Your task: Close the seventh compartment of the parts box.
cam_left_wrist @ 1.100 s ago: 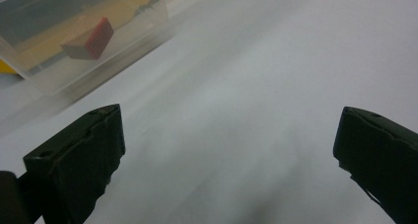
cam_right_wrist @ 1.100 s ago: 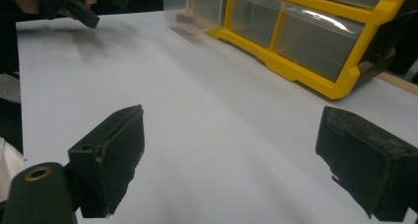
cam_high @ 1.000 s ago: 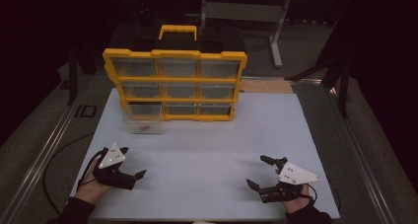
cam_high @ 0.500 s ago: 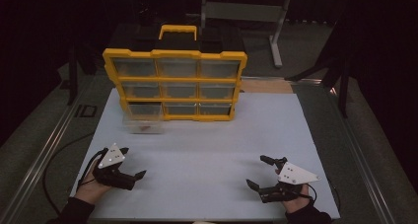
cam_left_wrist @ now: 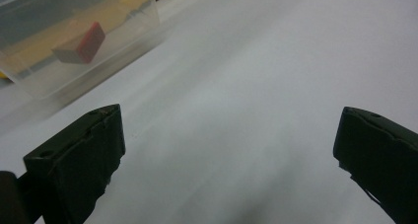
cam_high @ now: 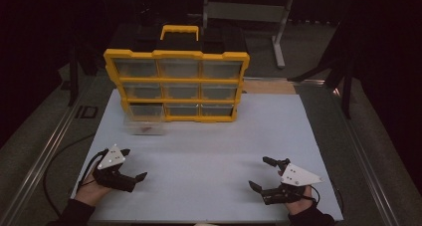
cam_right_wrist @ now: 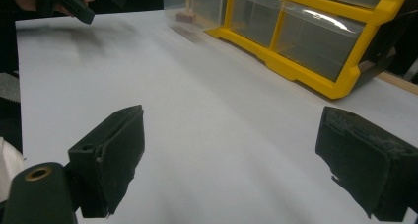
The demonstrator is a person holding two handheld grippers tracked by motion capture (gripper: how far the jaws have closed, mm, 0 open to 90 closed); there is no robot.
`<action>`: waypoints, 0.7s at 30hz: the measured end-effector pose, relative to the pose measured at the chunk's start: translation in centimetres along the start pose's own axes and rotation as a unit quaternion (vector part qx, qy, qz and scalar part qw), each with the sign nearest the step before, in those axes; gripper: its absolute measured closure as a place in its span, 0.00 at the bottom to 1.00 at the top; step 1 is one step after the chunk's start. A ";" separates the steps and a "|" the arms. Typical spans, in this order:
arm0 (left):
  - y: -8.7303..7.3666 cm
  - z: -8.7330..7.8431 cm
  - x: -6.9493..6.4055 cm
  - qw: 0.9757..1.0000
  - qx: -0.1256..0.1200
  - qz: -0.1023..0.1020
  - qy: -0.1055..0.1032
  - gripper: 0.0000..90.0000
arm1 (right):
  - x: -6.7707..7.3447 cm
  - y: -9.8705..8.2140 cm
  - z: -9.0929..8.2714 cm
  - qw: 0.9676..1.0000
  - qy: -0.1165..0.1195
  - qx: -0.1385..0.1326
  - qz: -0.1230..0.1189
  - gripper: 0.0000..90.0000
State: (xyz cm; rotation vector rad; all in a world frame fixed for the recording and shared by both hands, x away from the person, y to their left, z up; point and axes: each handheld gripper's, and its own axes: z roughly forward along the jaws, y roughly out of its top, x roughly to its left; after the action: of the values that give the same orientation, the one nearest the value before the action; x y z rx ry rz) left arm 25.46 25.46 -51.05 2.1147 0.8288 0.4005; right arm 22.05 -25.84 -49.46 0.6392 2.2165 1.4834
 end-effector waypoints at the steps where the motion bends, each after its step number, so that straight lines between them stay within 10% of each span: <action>1: 0.1 -0.1 0.0 1.000 -0.004 0.001 -0.002 0.00 | 0.0 0.0 0.0 1.000 -0.001 -0.001 -0.001 0.13; 21: 2.7 -1.6 -0.5 0.999 -0.038 0.007 -0.016 0.00 | 0.0 0.1 0.1 1.000 -0.002 0.001 -0.001 0.13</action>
State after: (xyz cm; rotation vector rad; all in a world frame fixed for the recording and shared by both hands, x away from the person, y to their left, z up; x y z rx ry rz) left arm 25.40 24.84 -47.95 2.0513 0.7695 0.3990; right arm 22.11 -25.79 -49.43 0.6383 2.2156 1.4786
